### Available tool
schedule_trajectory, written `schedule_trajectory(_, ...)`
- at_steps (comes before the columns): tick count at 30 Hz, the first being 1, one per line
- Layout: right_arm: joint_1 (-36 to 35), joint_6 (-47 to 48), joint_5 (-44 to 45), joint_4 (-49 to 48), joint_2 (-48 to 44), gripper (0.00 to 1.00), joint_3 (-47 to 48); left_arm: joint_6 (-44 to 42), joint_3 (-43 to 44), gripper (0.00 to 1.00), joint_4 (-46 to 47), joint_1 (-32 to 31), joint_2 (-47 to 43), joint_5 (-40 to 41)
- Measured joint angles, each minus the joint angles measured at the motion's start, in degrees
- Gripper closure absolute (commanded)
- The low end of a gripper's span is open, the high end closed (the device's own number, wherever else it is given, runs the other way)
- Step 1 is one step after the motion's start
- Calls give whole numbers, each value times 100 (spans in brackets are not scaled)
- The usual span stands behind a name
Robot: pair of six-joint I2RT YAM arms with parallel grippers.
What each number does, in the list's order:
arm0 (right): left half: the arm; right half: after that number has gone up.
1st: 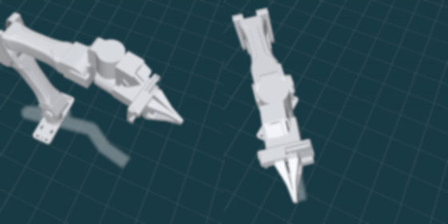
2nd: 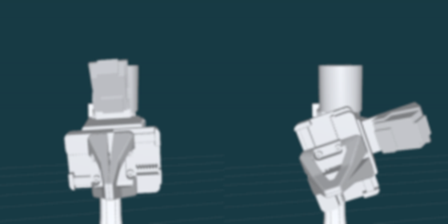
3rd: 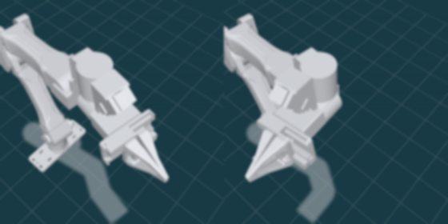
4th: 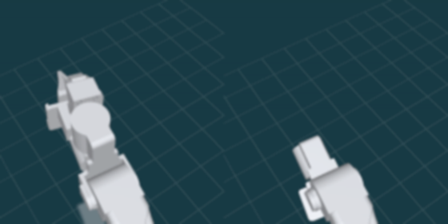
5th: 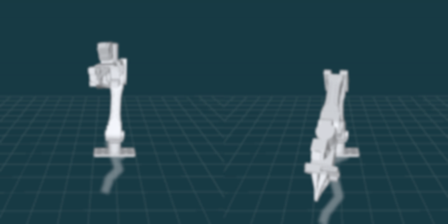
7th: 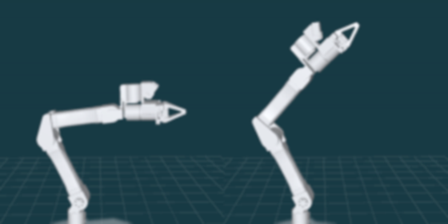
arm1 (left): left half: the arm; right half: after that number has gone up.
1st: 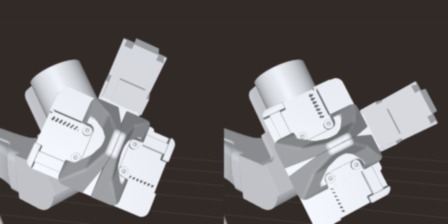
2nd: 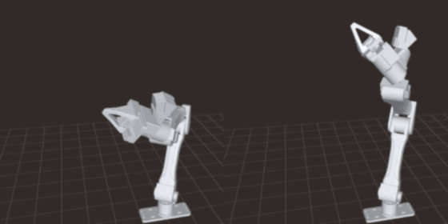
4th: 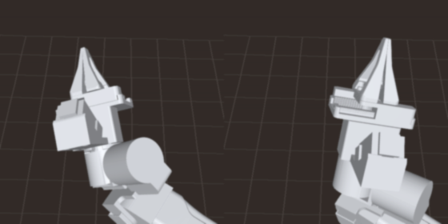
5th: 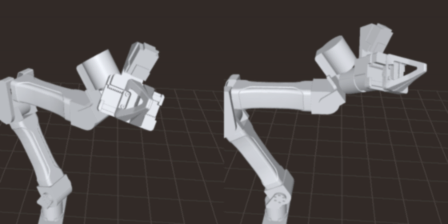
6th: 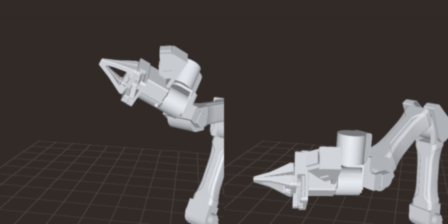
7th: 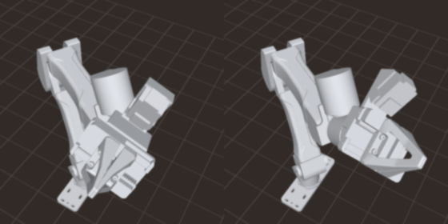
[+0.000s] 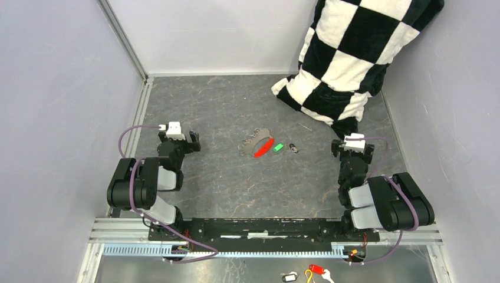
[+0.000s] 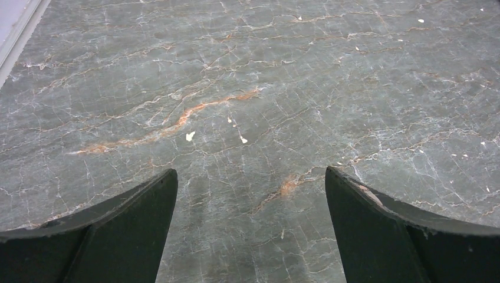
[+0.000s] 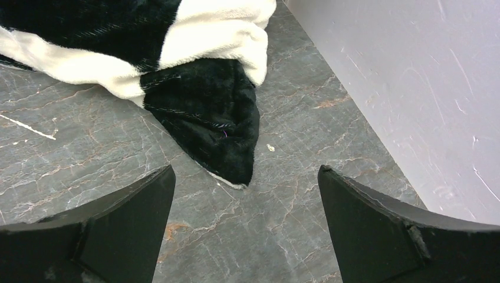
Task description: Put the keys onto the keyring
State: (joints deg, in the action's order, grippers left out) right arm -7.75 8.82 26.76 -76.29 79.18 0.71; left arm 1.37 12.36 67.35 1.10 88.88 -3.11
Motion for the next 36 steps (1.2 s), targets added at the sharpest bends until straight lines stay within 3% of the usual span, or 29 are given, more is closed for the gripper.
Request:
schedule_trajectory(4, -2, -37, 79, 249, -212, 2, 2, 0, 0, 0, 0, 0, 0, -2)
schedule_trajectory(6, -13, -208, 280, 1287, -636, 2, 271, 0, 0, 0, 0, 0, 0, -4)
schedule_trajectory(9, 2, -678, 415, 3167, -837, 2, 1521, -2, 35, 0, -179, 7, -61, -33)
schedule_trajectory(11, 70, -1193, 103, 3637, -866, 2, 2059, -2, 262, 0, -831, 11, -262, -68)
schedule_trajectory(14, 422, -2503, -975, 4026, -931, 2, 2457, -7, 1563, 0, -2763, 15, -599, -251)
schedule_trajectory(17, 400, -2983, -1823, 4546, -494, 8, 2924, -72, 2949, 0, -4288, 17, -654, -479)
schedule_trajectory(21, -588, -3014, -2304, 5296, 345, 19, 3912, -199, 4103, 0, -5805, 17, -616, -796)
schedule_trajectory(25, -1421, -3038, -2732, 5786, 1154, 32, 4752, -210, 4601, 0, -7130, 17, -262, -1097)
schedule_trajectory(30, -1556, -3139, -3174, 6223, 2199, 35, 5469, -210, 4693, 0, -8043, 17, 48, -1226)
schedule_trajectory(36, -1593, -3202, -3423, 6653, 2820, 41, 5847, -210, 4732, 0, -8459, 17, 55, -1250)
